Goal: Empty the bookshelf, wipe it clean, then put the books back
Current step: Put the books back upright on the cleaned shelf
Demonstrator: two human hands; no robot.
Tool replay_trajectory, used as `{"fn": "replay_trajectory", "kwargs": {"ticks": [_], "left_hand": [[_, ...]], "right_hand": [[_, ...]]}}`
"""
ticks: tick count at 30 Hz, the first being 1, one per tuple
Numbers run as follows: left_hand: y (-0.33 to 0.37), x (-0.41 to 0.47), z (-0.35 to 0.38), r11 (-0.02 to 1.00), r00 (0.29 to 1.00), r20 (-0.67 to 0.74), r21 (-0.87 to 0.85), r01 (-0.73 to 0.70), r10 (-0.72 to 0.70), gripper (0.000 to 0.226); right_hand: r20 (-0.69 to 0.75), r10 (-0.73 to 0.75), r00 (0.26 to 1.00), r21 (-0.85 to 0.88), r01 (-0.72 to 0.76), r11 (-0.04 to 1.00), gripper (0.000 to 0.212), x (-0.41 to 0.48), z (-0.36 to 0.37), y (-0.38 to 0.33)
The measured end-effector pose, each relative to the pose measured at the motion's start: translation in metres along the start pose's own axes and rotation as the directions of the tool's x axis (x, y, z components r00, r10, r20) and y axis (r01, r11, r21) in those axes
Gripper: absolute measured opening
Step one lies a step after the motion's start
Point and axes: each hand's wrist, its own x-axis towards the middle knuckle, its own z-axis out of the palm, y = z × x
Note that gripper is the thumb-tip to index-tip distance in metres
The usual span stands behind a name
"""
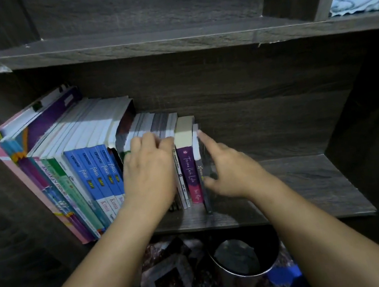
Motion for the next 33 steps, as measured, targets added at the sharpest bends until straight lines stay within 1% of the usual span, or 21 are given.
{"fn": "replay_trajectory", "kwargs": {"ticks": [2, 4, 6, 8, 11, 13, 16, 19, 21, 23, 27, 30, 33], "left_hand": [[-0.007, 0.001, 0.0, 1.0, 1.0, 0.026, 0.027, -0.003, 0.002, 0.053], [-0.013, 0.002, 0.003, 1.0, 0.997, 0.073, 0.017, 0.014, -0.016, 0.061], [-0.018, 0.002, 0.008, 0.998, 0.992, 0.113, -0.022, 0.054, -0.052, 0.068], [-0.023, 0.003, 0.011, 0.998, 0.99, 0.13, -0.028, 0.054, -0.05, 0.071], [-0.029, 0.005, 0.015, 0.999, 0.994, 0.1, -0.021, 0.035, -0.032, 0.069], [-0.03, 0.003, 0.017, 0.999, 0.997, 0.074, -0.017, 0.029, -0.028, 0.066], [-0.028, 0.0, 0.021, 0.999, 0.999, 0.04, -0.018, 0.035, -0.035, 0.063], [-0.026, 0.0, 0.023, 0.998, 0.999, 0.013, -0.017, 0.052, -0.052, 0.062], [-0.026, 0.0, 0.023, 0.998, 0.999, 0.006, -0.026, 0.054, -0.054, 0.062], [-0.026, 0.0, 0.023, 0.998, 0.998, 0.009, -0.034, 0.056, -0.056, 0.061], [-0.027, 0.0, 0.023, 0.999, 0.999, 0.012, -0.028, 0.043, -0.043, 0.062], [-0.029, 0.0, 0.023, 0.999, 0.999, 0.01, -0.013, 0.034, -0.034, 0.062], [-0.03, 0.001, 0.024, 1.0, 1.0, 0.005, -0.008, 0.026, -0.026, 0.061]], "right_hand": [[-0.046, -0.018, 0.999, -0.028, 0.017, 0.999, 0.104, -0.002, 0.004, -0.011], [-0.05, 0.023, 0.998, -0.001, -0.023, 1.0, 0.102, -0.001, 0.012, -0.018], [-0.052, 0.1, 0.994, 0.113, -0.094, 0.989, 0.097, 0.003, 0.024, -0.023], [-0.055, 0.163, 0.985, 0.256, -0.144, 0.956, 0.093, 0.005, 0.036, -0.027], [-0.068, 0.198, 0.978, 0.337, -0.164, 0.927, 0.089, 0.012, 0.044, -0.024], [-0.071, 0.183, 0.98, 0.404, -0.14, 0.904, 0.086, 0.019, 0.042, -0.017], [-0.037, 0.107, 0.994, 0.461, -0.079, 0.884, 0.082, 0.024, 0.033, -0.004], [0.027, 0.073, 0.997, 0.455, -0.077, 0.887, 0.092, 0.024, 0.028, -0.001], [0.064, 0.094, 0.994, 0.444, -0.113, 0.889, 0.101, 0.026, 0.028, -0.004], [0.069, 0.115, 0.991, 0.422, -0.133, 0.897, 0.104, 0.029, 0.027, -0.008], [0.045, 0.1, 0.994, 0.471, -0.11, 0.875, 0.091, 0.037, 0.026, -0.008], [0.063, 0.082, 0.995, 0.531, -0.103, 0.841, 0.084, 0.041, 0.03, -0.008], [0.029, 0.074, 0.997, 0.581, -0.076, 0.81, 0.078, 0.04, 0.031, -0.007]]}}
